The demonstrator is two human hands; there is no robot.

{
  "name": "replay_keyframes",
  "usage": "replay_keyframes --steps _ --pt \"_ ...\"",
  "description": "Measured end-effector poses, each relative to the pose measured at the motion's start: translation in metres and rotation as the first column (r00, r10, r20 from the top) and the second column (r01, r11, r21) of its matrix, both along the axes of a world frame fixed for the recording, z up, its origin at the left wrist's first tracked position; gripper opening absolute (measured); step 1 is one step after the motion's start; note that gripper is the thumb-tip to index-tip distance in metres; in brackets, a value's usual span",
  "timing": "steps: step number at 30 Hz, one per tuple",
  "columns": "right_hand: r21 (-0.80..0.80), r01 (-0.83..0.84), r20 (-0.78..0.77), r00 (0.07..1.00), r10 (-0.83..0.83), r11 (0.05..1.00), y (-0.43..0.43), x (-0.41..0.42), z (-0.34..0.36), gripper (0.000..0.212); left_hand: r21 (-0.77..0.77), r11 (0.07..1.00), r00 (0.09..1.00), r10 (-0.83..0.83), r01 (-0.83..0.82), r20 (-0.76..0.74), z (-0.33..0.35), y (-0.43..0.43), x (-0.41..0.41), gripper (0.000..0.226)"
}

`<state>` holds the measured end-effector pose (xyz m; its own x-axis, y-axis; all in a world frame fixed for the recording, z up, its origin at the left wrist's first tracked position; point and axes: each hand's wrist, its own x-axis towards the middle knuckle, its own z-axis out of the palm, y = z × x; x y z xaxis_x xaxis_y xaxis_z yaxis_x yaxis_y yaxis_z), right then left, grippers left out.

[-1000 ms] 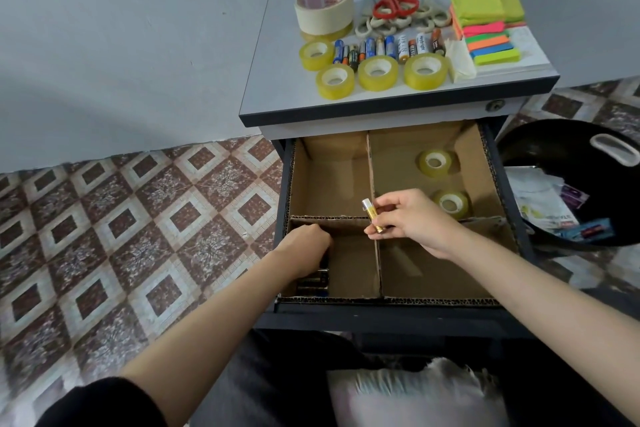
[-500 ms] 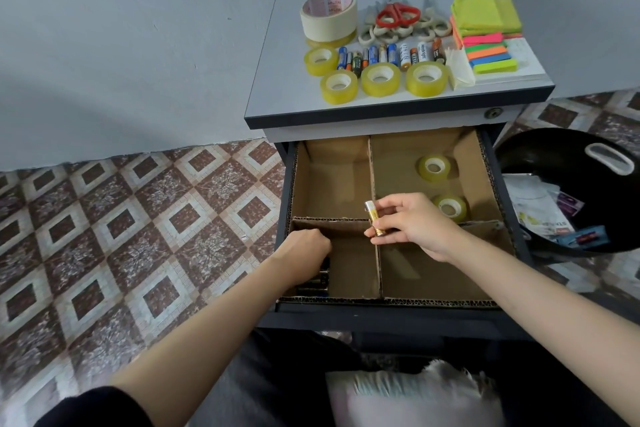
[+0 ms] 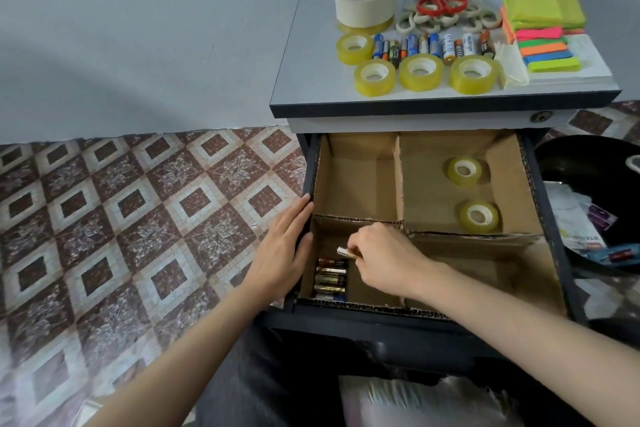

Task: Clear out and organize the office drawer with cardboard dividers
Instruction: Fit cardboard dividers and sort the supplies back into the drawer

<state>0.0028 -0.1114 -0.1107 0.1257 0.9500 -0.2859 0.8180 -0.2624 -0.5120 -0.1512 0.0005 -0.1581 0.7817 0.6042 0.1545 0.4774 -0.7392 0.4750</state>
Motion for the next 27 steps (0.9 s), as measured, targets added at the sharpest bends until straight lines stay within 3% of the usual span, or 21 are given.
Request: replay_keyframes --steps 3,6,15,27 --pt "-0.121 0.003 0.166 0.986 0.017 0.993 0.009 -0.016 -0.009 0.023 0.002 1.0 1.0 -0.006 0.006 0.0 0.0 -0.001 0.002 0.054" --pt "-0.13 0.031 0.229 0.973 -0.001 0.991 0.02 -0.023 -0.02 0.026 -0.002 1.0 1.0 0.0 0.0 0.022 0.0 0.0 0.002 0.052" --pt "-0.131 0.165 0.021 0.986 -0.164 0.978 0.026 -0.019 -0.048 0.028 -0.029 1.0 0.994 0.01 -0.007 0.105 -0.006 0.006 0.002 0.045" --pt "-0.06 0.209 -0.021 0.977 -0.21 0.976 0.024 -0.021 -0.049 0.028 0.017 1.0 0.992 0.024 -0.026 0.122 -0.006 0.006 0.003 0.041"
